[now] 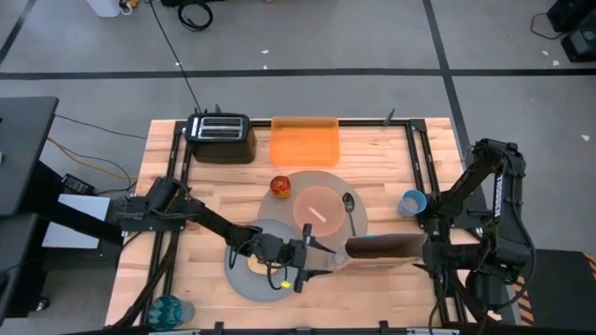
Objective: Arrange a breakfast setting
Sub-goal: Pour the cereal from the yellow cereal box into the light orange bowl
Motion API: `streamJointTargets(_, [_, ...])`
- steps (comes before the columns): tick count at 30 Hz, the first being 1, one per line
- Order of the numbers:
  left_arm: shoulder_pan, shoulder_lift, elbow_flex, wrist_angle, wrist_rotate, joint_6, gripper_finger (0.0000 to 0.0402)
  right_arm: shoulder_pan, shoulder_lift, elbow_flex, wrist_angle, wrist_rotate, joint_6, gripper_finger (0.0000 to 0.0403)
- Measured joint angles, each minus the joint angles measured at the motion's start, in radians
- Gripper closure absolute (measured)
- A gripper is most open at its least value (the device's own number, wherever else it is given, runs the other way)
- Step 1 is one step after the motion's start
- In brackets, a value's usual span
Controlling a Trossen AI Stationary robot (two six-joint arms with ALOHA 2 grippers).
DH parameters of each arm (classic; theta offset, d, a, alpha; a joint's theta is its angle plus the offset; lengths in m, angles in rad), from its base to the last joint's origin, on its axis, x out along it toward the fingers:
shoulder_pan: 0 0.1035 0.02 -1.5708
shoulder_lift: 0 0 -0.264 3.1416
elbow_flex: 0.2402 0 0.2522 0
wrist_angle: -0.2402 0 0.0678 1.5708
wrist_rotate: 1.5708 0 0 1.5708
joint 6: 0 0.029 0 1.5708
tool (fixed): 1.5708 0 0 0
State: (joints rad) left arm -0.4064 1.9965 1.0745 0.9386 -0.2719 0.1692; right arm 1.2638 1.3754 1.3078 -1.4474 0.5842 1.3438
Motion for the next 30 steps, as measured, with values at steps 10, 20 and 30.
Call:
streamJointTargets(10, [0.017, 0.0, 0.003, -0.034, -0.005, -0.029, 0.0153, 0.101, -0.002, -0.127, 0.011, 0.056, 0.232, 0.0106])
streamJointTargets(20, [0.016, 0.0, 0.003, -0.04, -0.003, -0.02, 0.0153, 0.225, 0.0, -0.201, -0.059, 0.144, 0.468, 0.0073])
streamJointTargets(30, [0.024, 0.0, 0.003, -0.031, -0.004, -0.026, 0.0153, 0.183, -0.015, -0.252, 0.022, 0.239, 0.316, 0.0058])
